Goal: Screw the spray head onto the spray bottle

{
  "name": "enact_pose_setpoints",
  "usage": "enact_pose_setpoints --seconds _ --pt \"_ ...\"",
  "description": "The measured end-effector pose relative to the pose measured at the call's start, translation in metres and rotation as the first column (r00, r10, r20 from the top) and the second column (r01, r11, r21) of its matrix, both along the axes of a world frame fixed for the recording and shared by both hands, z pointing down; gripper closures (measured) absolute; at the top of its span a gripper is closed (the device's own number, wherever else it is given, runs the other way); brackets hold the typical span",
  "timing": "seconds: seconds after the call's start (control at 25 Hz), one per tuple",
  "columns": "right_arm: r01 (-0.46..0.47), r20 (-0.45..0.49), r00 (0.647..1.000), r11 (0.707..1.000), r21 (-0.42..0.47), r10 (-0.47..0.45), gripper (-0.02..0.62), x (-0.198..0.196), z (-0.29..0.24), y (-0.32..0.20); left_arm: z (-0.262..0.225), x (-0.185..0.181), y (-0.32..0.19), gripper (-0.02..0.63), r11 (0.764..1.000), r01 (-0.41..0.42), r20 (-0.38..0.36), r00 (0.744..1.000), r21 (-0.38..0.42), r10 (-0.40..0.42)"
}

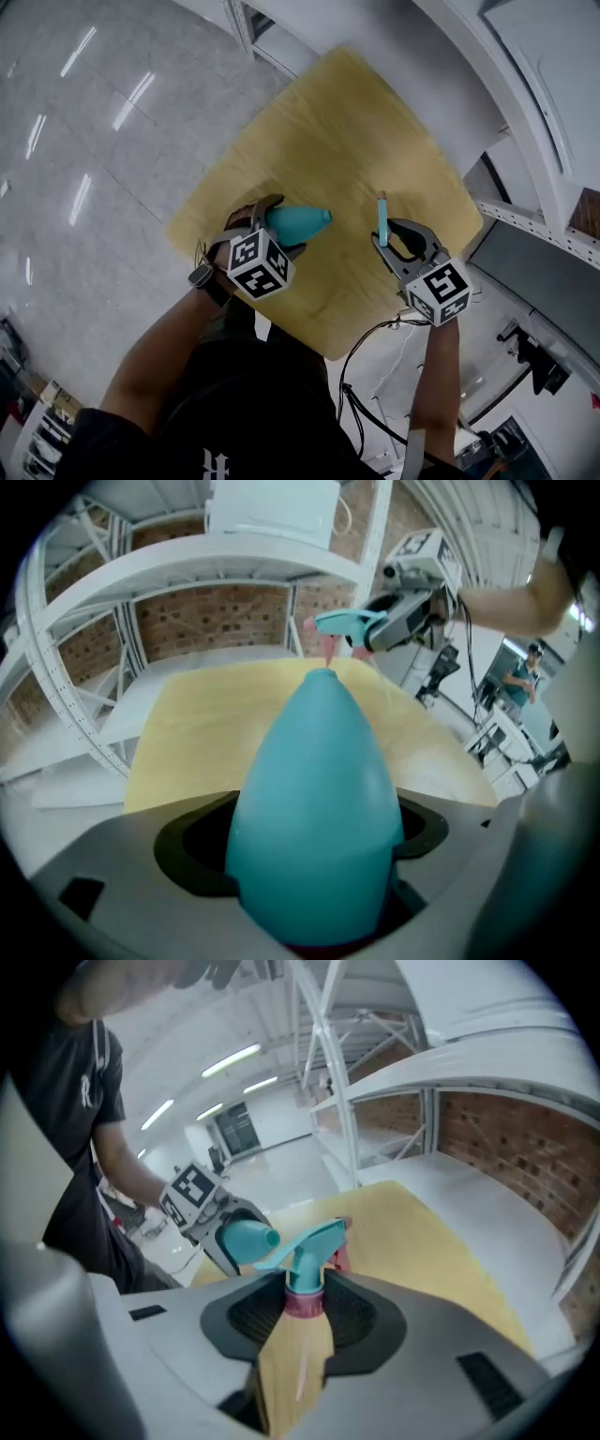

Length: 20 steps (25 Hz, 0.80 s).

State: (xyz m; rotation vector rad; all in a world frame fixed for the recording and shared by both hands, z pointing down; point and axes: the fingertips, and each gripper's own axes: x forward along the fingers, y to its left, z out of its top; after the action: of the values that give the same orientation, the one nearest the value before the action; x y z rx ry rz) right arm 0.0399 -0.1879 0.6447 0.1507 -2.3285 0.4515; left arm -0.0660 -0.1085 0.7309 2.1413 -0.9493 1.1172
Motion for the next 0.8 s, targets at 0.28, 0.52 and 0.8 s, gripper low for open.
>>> enact_pose_setpoints --seconds 0.28,0.52,0.8 --pt "-0.382 0.41 0.807 0.905 -0.189 0.426 0.48 0.029 -0.164 -0.016 -0.126 0.041 -0.004 0.158 0.989 0.07 -0.364 0.931 0.133 -0.016" --pt "-0.531 0.694 0.507 0.819 -0.217 0.512 0.48 0.085 -0.349 -0.008 -0.233 0.076 -0.003 0.158 0.96 0.059 -0.491 0.867 0.275 0.087" --pt "-0.576 0.838 0.412 0.815 -0.065 0.358 0.48 0.114 -0.484 0.053 -0.326 0.122 0.025 0.158 0.879 -0.024 -0.488 0.825 0.476 0.287"
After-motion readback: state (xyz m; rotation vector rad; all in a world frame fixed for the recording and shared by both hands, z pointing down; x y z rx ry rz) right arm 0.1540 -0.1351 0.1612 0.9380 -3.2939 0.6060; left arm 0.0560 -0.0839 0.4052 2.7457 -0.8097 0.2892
